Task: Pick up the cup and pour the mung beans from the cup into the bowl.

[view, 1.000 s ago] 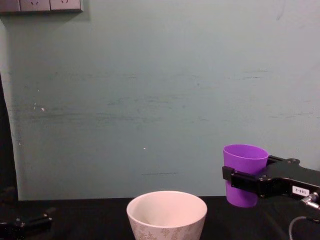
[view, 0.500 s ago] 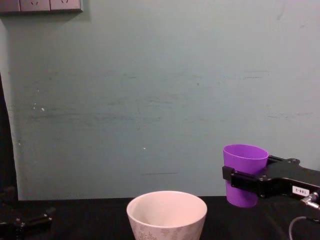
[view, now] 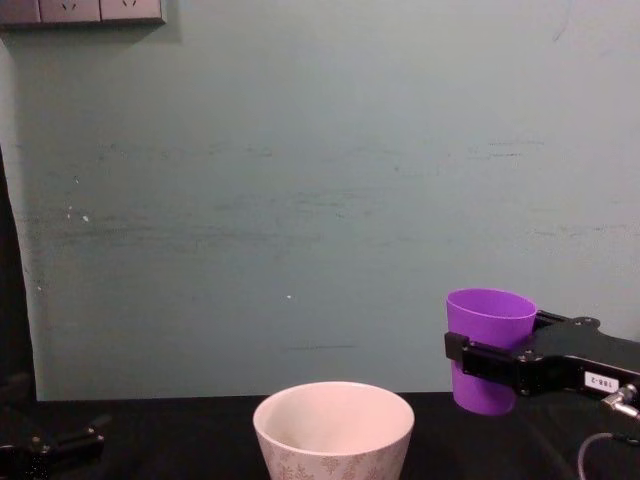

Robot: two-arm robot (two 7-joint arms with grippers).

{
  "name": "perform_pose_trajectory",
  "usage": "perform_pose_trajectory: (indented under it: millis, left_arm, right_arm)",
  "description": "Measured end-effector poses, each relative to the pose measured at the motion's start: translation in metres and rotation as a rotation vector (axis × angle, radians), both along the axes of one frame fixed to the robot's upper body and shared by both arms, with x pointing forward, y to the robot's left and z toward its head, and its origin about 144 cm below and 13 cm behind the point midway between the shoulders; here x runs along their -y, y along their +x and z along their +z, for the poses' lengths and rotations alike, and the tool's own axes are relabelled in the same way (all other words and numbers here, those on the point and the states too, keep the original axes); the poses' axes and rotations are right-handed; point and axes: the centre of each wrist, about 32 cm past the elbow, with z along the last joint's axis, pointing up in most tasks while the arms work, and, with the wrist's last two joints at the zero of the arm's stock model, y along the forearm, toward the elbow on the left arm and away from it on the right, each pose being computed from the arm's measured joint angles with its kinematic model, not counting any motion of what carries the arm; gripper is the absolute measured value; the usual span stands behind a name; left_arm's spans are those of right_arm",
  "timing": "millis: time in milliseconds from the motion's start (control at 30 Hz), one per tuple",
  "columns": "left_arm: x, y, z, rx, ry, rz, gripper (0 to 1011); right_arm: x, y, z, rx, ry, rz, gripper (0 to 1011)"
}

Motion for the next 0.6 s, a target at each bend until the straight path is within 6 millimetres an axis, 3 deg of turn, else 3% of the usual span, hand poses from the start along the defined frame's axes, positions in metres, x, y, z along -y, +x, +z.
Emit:
perform_pose_trajectory:
  millis: [600]
  left_arm:
    - [0.0,0.0,0.0,0.0,0.0,0.0,1011]
  right_arm:
    - [0.0,0.0,0.0,0.0,0.0,0.0,731]
